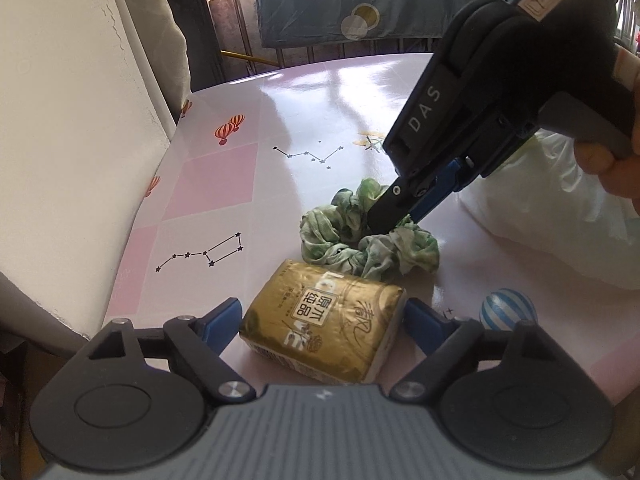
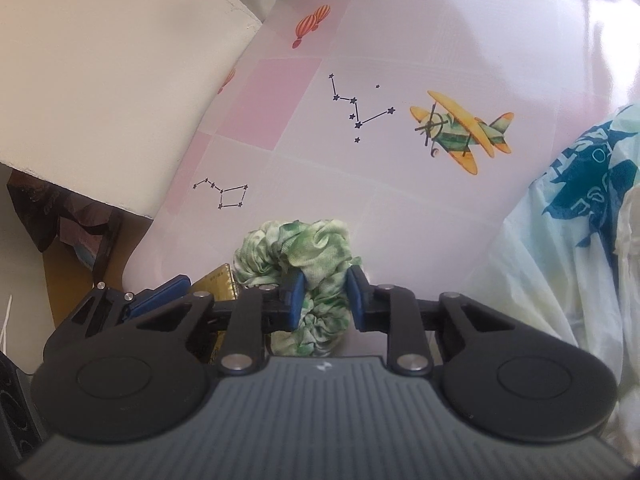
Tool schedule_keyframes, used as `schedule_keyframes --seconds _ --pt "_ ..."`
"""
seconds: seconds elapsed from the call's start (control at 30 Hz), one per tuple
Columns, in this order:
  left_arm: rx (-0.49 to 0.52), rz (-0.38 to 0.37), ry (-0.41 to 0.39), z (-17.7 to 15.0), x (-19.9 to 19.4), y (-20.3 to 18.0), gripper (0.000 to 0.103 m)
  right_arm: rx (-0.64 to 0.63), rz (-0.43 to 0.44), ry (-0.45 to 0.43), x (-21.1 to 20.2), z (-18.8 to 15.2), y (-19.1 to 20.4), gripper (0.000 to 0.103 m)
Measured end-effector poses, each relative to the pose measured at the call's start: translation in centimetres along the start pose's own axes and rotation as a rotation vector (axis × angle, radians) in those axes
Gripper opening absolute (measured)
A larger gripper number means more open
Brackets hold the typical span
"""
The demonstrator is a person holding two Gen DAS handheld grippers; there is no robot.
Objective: Organize soft objects
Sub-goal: 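Close the right gripper on the green scrunchie, then lift the scrunchie with the right gripper and carry it into the box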
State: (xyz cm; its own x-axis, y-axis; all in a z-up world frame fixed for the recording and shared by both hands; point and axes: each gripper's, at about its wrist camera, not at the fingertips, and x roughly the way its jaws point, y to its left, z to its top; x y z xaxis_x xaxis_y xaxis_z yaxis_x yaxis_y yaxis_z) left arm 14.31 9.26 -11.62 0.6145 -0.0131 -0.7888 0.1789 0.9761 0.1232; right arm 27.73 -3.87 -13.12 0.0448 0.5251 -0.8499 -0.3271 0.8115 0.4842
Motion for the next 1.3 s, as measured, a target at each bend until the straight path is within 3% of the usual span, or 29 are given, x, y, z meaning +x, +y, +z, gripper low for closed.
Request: schedule_keyframes --seconds 0.23,0.83,1.3 --pt "-0.028 -0.003 -0.018 -0.1 -1.2 0.3 0.086 0.015 0.040 -0.033 -1.0 -0.4 0.5 0.013" --pt "-0.022 0.032 -0.144 0.0 -8.4 -0.9 0.086 -0.027 0.075 -0.153 -8.1 -2.3 3.3 0.012" --pt "0.015 0.004 -0.210 1.1 -12.6 -4.7 0.086 0.007 0.100 -0.289 -16.4 -7.1 0.8 0.012"
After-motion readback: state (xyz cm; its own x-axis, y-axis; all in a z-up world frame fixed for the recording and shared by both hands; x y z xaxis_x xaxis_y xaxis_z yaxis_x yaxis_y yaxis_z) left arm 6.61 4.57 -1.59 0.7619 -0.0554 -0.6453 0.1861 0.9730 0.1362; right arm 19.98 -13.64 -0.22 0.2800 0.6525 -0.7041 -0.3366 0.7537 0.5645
